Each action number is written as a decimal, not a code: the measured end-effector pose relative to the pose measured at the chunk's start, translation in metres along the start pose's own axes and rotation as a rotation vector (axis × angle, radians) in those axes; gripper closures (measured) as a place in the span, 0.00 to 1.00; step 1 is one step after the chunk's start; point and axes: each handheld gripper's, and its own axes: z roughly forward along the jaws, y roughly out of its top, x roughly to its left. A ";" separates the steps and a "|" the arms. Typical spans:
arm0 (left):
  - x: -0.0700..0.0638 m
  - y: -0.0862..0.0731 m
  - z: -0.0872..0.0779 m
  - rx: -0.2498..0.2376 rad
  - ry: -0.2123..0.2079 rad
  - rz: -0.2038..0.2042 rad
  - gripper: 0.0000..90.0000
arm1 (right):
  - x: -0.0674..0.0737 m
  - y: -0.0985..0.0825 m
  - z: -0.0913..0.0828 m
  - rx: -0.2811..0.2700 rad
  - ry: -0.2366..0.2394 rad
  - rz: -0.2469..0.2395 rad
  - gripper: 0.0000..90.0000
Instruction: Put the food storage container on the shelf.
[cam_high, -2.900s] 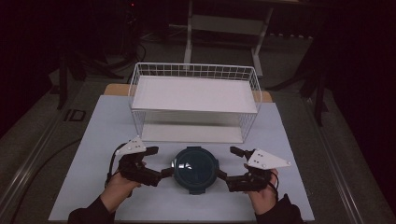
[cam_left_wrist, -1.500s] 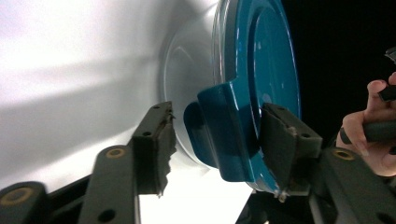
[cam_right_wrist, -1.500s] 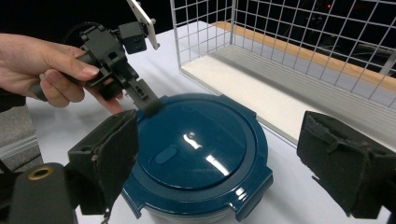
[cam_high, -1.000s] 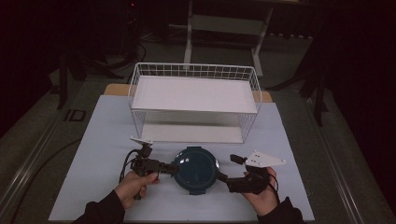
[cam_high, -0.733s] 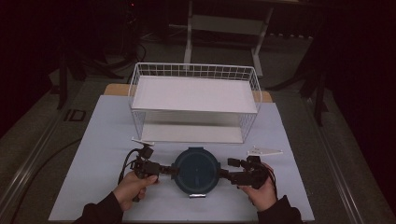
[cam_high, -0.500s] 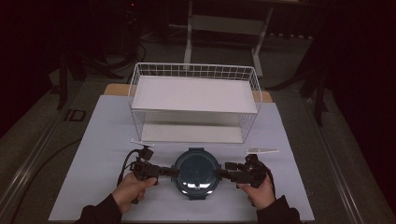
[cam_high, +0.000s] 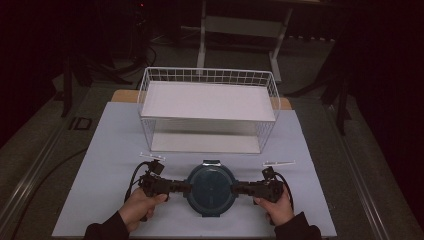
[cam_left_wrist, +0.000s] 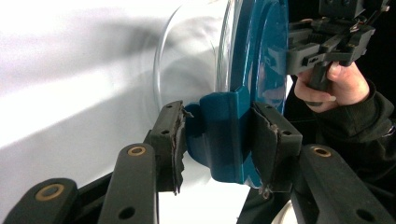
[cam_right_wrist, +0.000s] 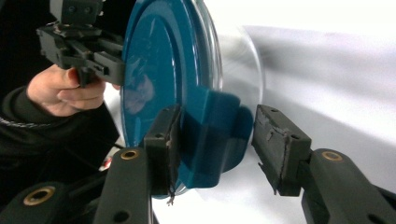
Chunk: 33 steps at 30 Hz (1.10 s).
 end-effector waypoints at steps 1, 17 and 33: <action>0.000 0.000 0.000 0.000 -0.002 -0.002 0.64 | 0.000 -0.001 0.001 0.005 0.006 0.002 0.59; -0.009 -0.008 -0.001 -0.045 0.053 -0.001 0.63 | 0.004 -0.007 0.001 -0.031 0.014 0.078 0.61; -0.019 0.012 -0.014 -0.117 0.081 0.103 0.63 | 0.019 0.016 -0.007 -0.079 -0.010 -0.032 0.62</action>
